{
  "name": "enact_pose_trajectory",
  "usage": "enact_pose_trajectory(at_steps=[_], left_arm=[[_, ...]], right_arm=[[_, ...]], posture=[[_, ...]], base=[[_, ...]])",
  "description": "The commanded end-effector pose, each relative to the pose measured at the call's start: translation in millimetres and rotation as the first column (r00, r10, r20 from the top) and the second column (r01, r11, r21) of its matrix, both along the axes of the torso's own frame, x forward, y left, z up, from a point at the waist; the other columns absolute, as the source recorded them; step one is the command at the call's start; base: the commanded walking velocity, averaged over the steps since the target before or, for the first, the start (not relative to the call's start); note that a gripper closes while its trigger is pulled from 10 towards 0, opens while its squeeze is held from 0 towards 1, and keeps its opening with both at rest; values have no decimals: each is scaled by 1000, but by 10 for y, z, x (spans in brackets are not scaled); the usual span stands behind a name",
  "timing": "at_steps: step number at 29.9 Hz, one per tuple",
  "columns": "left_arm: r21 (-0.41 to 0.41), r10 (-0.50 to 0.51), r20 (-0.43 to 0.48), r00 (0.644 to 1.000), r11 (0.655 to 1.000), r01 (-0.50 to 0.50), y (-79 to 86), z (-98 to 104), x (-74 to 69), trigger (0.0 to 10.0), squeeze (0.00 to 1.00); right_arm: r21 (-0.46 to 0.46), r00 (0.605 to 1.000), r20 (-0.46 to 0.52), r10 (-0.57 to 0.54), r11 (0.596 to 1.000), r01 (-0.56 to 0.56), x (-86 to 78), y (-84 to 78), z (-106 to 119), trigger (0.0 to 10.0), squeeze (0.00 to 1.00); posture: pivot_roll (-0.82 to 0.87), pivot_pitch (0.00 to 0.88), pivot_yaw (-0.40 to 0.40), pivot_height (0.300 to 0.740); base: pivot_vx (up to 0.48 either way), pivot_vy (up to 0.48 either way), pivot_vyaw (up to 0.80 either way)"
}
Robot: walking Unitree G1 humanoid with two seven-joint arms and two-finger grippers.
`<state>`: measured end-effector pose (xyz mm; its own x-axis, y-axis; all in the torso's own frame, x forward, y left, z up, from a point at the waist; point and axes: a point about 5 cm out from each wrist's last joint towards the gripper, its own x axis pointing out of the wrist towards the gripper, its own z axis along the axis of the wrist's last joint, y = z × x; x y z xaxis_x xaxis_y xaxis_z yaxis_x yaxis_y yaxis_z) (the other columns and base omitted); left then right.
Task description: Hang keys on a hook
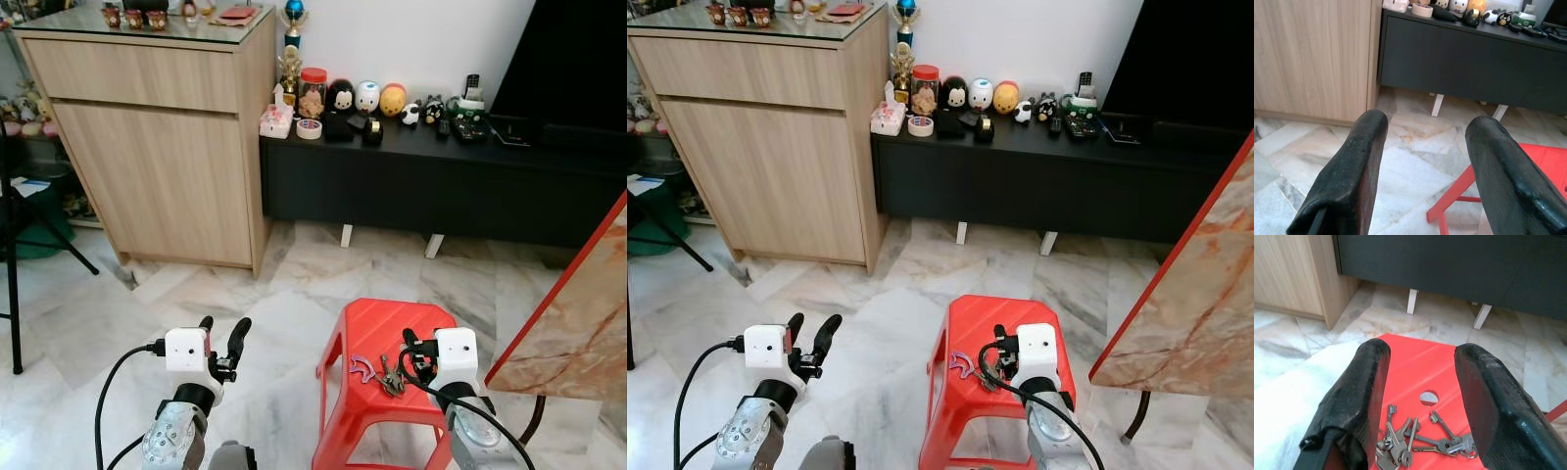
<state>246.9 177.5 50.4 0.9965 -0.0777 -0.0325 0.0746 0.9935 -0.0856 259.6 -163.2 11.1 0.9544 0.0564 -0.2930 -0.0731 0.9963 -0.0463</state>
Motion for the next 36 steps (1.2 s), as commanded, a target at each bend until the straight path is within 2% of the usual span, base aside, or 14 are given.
enact_pose_trajectory(at_steps=[1,10,14,22,36], left_arm=[[4,-17,-8,1000,1000,17,-47,0,15,10000,0],[3,-17,-15,1000,1000,17,-47,-9,12,10000,0],[7,-29,-18,999,1000,29,-61,-10,16,10000,0],[2,-14,-29,999,1000,14,-36,-22,9,10000,0],[-13,-36,-62,997,999,36,-87,-57,-3,10000,0]], right_arm=[[-5,1000,-5,-9,1000,9,4,-25,-12,10000,0],[-25,1000,-26,-11,1000,10,1,-35,-37,10000,0],[-15,1000,-23,-8,1000,8,6,-14,-40,10000,0],[-12,1000,-19,-1,1000,0,-8,-4,-49,10000,0],[-17,1000,-21,-8,1000,8,-8,-11,-60,10000,0]], posture=[[20,0,-88,656],[21,3,-87,656],[19,4,-86,632],[21,5,-87,632],[24,12,-86,632]], base=[[0,0,0],[0,0,0],[0,0,0],[0,0,0],[0,0,0]])
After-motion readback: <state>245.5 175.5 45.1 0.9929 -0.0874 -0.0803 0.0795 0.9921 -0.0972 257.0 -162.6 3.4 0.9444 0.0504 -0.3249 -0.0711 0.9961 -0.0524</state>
